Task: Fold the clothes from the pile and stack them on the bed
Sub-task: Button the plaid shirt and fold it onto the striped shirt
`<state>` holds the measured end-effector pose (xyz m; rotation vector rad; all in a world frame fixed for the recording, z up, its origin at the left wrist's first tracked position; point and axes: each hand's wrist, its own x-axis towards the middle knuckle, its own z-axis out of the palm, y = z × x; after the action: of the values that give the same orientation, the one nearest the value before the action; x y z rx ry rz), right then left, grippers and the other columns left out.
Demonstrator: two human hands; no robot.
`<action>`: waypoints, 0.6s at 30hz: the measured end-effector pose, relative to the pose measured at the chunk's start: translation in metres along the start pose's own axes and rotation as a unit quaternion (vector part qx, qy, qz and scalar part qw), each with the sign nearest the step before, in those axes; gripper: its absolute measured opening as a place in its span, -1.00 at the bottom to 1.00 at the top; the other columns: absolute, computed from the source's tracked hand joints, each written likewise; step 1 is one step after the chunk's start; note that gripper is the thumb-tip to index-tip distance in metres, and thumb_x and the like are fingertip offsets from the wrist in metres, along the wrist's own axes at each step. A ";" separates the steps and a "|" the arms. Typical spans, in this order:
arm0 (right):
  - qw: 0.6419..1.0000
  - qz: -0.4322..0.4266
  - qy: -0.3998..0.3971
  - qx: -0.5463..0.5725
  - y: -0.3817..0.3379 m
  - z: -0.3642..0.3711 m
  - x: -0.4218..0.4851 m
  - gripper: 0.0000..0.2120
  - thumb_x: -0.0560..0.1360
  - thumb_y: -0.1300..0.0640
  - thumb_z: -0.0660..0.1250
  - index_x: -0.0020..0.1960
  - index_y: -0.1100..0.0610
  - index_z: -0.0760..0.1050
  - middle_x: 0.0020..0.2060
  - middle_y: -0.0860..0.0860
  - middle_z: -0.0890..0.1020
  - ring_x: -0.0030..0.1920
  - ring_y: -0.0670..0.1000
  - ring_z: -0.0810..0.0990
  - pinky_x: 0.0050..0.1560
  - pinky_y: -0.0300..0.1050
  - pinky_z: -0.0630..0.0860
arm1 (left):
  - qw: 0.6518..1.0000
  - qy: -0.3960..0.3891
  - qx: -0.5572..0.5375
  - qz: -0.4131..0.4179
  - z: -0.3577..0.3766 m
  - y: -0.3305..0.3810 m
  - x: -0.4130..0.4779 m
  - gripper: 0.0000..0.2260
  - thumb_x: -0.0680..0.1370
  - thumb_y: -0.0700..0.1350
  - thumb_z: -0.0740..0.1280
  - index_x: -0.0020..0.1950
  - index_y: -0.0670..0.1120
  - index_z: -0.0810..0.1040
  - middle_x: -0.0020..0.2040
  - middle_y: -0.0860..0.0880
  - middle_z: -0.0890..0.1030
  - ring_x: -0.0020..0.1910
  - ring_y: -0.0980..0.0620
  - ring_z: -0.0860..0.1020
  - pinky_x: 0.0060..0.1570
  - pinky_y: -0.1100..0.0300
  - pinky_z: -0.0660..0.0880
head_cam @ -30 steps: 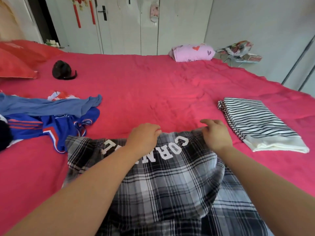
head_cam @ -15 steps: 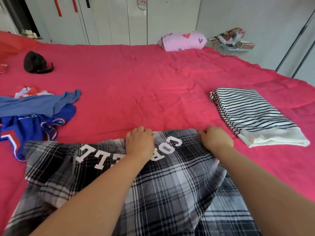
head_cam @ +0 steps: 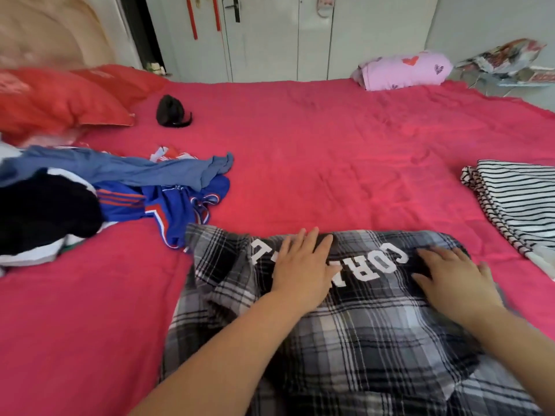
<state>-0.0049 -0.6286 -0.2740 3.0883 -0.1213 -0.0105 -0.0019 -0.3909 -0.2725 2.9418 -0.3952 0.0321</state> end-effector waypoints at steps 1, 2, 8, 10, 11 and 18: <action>0.999 -0.014 0.042 0.014 -0.010 -0.006 0.001 -0.54 0.54 -0.10 0.16 0.40 0.02 0.31 0.37 0.05 0.40 0.38 0.15 0.32 0.36 0.20 0.24 | 0.999 0.037 -0.008 -0.010 -0.009 -0.010 -0.004 -0.51 0.63 0.12 0.01 0.53 0.01 0.03 0.55 -0.04 0.00 0.52 -0.04 -0.04 0.47 0.02 -0.14; 0.995 -0.042 0.074 0.047 -0.022 -0.010 0.002 -0.59 0.52 -0.06 0.21 0.32 0.07 0.42 0.26 0.11 0.51 0.28 0.20 0.43 0.29 0.20 0.33 | 0.997 0.078 -0.012 -0.027 -0.019 -0.023 -0.009 -0.53 0.63 0.08 0.05 0.52 0.00 0.09 0.53 -0.05 0.08 0.50 -0.05 0.04 0.45 0.03 -0.05; 0.961 -0.204 0.073 0.174 -0.136 -0.022 -0.006 -0.65 0.49 0.09 0.32 0.25 0.13 0.49 0.12 0.13 0.57 0.17 0.20 0.49 0.15 0.06 0.44 | 0.961 0.166 0.029 -0.221 -0.056 -0.112 -0.037 -0.57 0.58 0.09 0.17 0.42 -0.03 0.30 0.34 -0.10 0.35 0.31 -0.13 0.29 0.21 0.02 0.28; 0.951 -0.241 0.084 0.177 -0.164 -0.017 -0.005 -0.65 0.50 0.09 0.31 0.26 0.11 0.48 0.08 0.13 0.58 0.12 0.21 0.52 0.08 0.07 0.48 | 0.943 0.119 -0.021 -0.310 -0.059 -0.134 -0.037 -0.57 0.56 0.12 0.19 0.34 -0.10 0.36 0.26 -0.17 0.40 0.27 -0.19 0.34 0.18 0.00 0.33; 0.947 -0.252 0.089 0.178 -0.175 -0.015 -0.002 -0.65 0.51 0.08 0.30 0.28 0.08 0.46 0.11 0.11 0.57 0.15 0.20 0.51 0.10 0.08 0.48 | 0.935 0.100 -0.066 -0.333 -0.058 -0.141 -0.035 -0.59 0.57 0.10 0.20 0.30 -0.14 0.39 0.24 -0.20 0.43 0.26 -0.20 0.37 0.17 0.00 0.35; 0.985 -0.133 -0.032 0.104 -0.179 0.005 0.012 -0.54 0.62 -0.08 -0.05 0.50 -0.11 0.02 0.50 -0.08 0.12 0.51 0.04 -0.01 0.44 0.21 -0.05 | 0.839 0.325 -0.274 -0.339 -0.054 -0.168 -0.053 -0.76 0.55 -0.29 0.18 0.15 -0.22 0.55 0.11 -0.21 0.59 0.12 -0.18 0.51 0.05 0.12 0.32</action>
<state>0.0214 -0.4513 -0.2884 3.2857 0.3070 -0.1157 -0.0083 -0.2084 -0.2497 2.1508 0.6315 0.6728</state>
